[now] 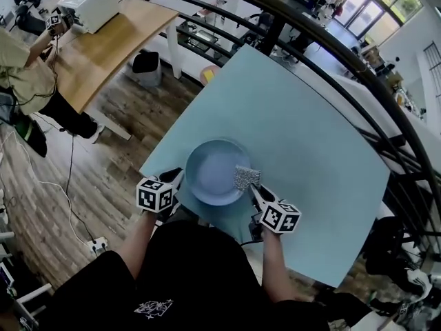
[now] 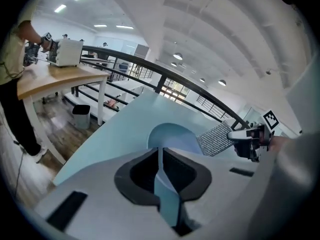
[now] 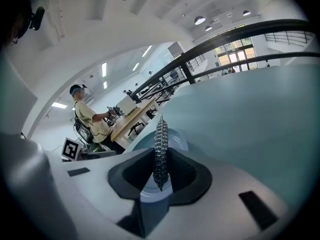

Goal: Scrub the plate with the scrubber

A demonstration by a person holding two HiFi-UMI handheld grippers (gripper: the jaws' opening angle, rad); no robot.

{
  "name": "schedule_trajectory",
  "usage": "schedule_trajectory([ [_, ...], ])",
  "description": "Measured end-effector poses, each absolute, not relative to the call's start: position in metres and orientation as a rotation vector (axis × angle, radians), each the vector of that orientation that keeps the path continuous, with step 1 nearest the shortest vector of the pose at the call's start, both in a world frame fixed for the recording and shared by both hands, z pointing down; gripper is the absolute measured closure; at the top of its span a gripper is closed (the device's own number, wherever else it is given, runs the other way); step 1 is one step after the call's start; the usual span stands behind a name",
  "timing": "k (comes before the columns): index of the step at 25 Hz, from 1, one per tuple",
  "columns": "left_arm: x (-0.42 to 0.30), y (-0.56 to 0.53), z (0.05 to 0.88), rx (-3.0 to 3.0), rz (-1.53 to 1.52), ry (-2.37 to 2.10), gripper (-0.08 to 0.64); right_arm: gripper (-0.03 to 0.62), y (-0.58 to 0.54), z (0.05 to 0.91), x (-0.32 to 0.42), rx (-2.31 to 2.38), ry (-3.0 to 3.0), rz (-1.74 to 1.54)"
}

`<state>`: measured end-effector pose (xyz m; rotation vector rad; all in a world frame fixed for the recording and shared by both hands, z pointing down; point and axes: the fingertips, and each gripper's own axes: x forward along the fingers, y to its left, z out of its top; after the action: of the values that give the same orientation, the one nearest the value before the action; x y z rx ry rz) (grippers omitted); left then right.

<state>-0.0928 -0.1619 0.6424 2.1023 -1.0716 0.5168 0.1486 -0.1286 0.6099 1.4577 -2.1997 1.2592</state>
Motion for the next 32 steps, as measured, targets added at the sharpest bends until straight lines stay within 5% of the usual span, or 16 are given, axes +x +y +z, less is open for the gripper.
schedule_trajectory([
  [9, -0.089, -0.185, 0.683, 1.97, 0.521, -0.968, 0.476, 0.512, -0.133, 0.628, 0.143, 1.456, -2.133, 1.357],
  [32, -0.075, -0.2, 0.715, 1.804, 0.555, -0.938, 0.514, 0.511, -0.138, 0.654, 0.152, 1.317, -1.97, 1.526],
])
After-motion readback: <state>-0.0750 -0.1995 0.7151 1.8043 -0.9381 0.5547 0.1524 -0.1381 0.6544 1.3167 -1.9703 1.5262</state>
